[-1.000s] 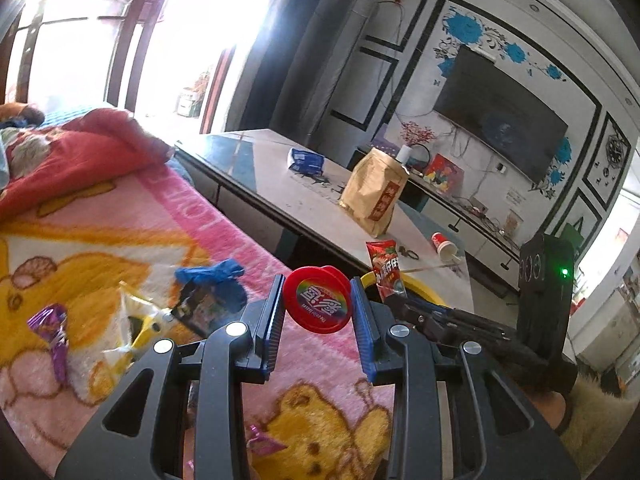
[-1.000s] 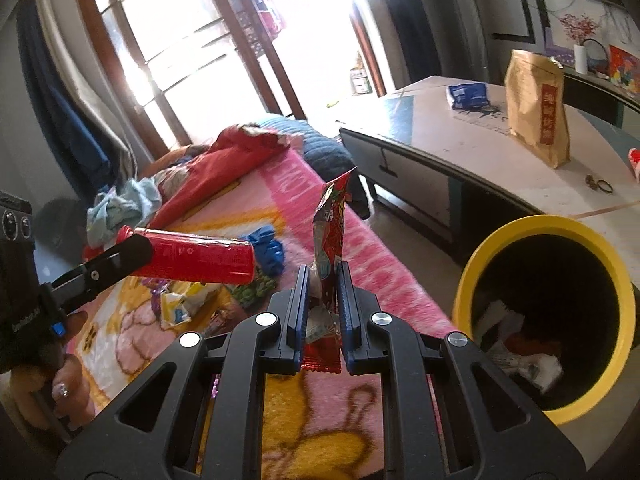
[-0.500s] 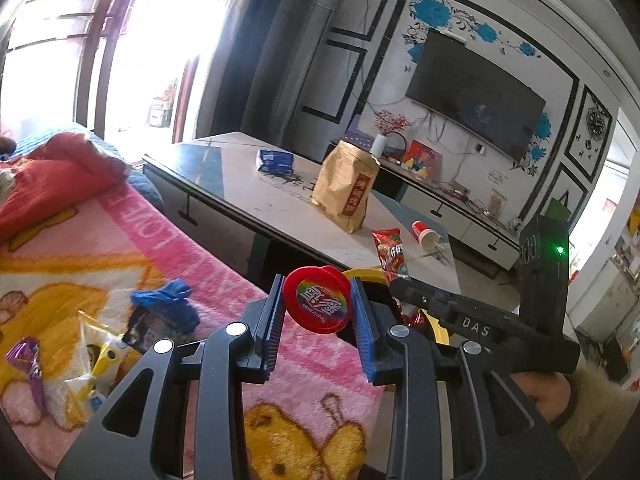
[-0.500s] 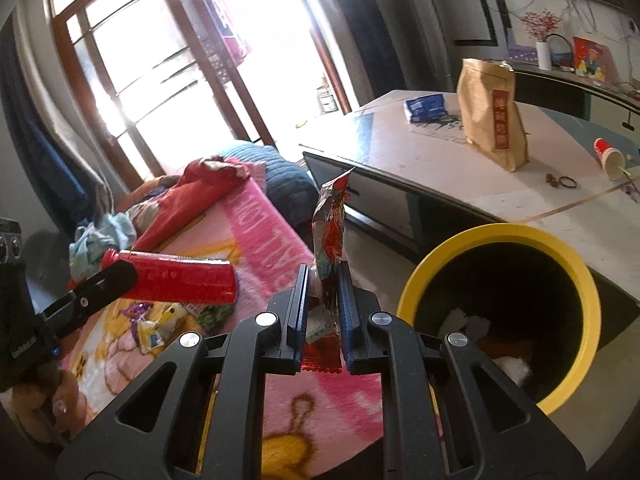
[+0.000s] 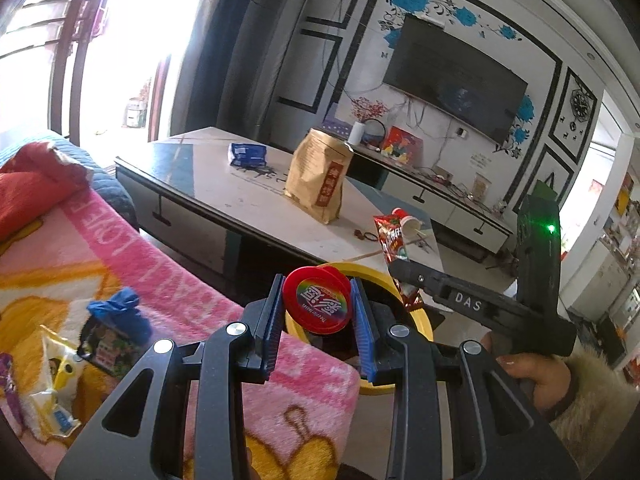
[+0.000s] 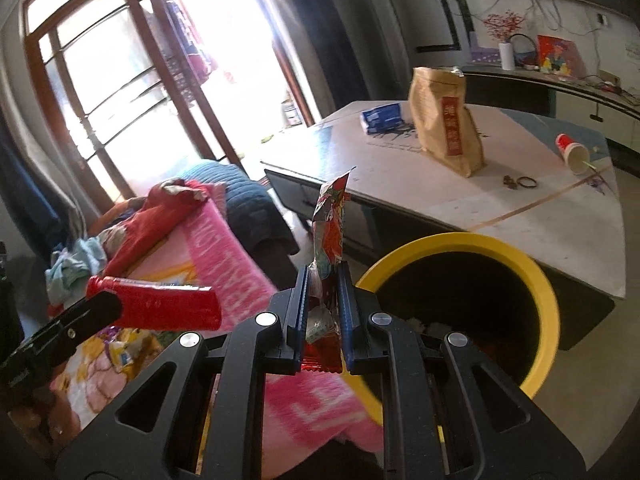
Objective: Collect trash
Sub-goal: 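Carry the red container and red wrapper over the yellow-rimmed bin, then open both grippers to drop the container and wrapper into the bin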
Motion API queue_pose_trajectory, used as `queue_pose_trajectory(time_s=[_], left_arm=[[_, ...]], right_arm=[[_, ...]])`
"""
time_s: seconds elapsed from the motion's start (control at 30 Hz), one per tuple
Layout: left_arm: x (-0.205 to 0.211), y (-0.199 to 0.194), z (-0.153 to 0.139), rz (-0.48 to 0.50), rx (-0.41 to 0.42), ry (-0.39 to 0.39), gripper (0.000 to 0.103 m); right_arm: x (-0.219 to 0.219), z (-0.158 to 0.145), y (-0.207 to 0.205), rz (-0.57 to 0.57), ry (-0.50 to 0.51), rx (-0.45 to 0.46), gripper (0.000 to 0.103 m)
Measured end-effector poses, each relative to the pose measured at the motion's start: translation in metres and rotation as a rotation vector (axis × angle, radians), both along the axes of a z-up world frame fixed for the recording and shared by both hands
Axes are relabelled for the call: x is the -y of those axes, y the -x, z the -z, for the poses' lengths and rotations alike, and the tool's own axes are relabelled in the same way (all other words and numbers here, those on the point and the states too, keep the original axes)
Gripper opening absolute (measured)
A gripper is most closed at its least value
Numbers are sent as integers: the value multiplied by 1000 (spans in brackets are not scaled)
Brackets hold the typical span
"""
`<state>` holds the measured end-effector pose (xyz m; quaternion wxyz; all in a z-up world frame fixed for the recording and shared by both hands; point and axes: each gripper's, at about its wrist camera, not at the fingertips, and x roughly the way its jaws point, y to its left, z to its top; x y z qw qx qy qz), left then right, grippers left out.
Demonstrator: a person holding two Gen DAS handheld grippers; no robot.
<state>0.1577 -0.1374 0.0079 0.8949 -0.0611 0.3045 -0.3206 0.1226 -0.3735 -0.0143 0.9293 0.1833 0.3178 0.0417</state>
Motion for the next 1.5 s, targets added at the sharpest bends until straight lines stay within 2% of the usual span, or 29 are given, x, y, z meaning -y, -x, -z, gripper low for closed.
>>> queue_pose_trajectory(time_s=[0.67, 0.97, 1.5], left_arm=[[65, -7, 26, 94, -24, -40, 30], [89, -14, 45, 136, -58, -53, 30], [119, -29, 79, 147, -124, -102, 30]], right_arm=[[56, 17, -5, 142, 16, -51, 9], [71, 34, -10, 169, 10, -99, 9], [91, 65, -17, 198, 2, -186, 9]])
